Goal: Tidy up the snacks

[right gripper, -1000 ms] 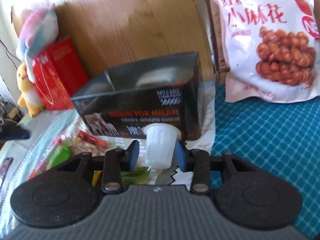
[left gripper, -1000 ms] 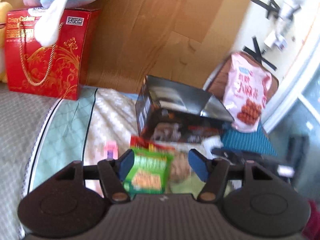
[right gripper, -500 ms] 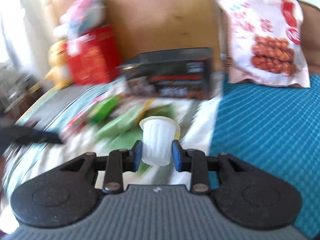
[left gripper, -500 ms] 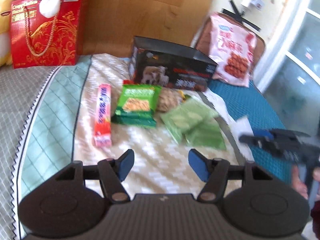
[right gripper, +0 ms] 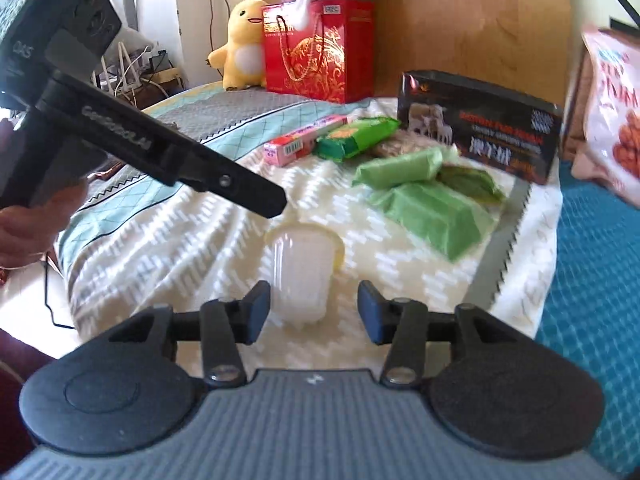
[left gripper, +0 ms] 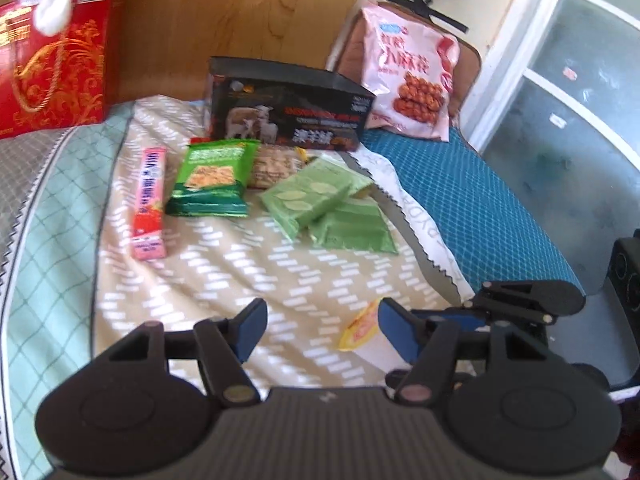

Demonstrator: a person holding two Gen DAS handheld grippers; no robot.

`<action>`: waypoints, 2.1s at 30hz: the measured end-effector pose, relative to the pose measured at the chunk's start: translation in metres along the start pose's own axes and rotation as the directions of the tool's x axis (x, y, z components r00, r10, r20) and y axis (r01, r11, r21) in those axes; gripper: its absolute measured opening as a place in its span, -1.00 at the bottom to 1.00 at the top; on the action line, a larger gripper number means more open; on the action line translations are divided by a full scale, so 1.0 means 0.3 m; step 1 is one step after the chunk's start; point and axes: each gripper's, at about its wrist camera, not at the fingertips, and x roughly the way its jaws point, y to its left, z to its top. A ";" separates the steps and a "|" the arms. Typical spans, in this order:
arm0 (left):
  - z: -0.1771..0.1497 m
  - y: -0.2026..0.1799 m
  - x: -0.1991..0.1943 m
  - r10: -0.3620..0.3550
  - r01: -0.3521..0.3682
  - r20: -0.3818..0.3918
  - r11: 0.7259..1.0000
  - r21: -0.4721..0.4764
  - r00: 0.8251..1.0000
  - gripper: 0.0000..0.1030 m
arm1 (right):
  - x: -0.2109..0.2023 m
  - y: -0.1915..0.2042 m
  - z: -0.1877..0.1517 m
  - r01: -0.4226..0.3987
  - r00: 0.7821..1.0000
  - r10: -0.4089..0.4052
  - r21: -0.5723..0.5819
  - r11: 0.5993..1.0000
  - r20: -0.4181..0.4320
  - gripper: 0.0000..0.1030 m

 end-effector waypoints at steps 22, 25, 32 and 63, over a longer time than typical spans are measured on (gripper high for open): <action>0.521 -0.062 0.073 0.053 -0.077 0.132 0.981 0.178 0.990 -0.11 | 0.079 -0.248 0.454 0.050 0.979 -0.067 0.092 0.995 0.193 -0.37; 0.658 -0.015 0.171 0.077 -0.095 0.146 0.988 0.119 0.986 -0.11 | 0.159 -0.333 0.538 0.103 0.973 -0.124 0.112 0.988 0.196 -0.36; 0.789 0.093 0.389 0.115 -0.118 0.103 0.993 0.017 0.988 -0.11 | 0.321 -0.456 0.600 0.191 0.966 -0.210 0.134 0.972 0.149 -0.33; 0.086 0.334 0.043 0.249 -0.230 0.068 0.950 -0.211 0.966 -0.55 | 0.214 -0.128 0.403 0.056 0.998 -0.062 0.245 0.968 0.017 -0.62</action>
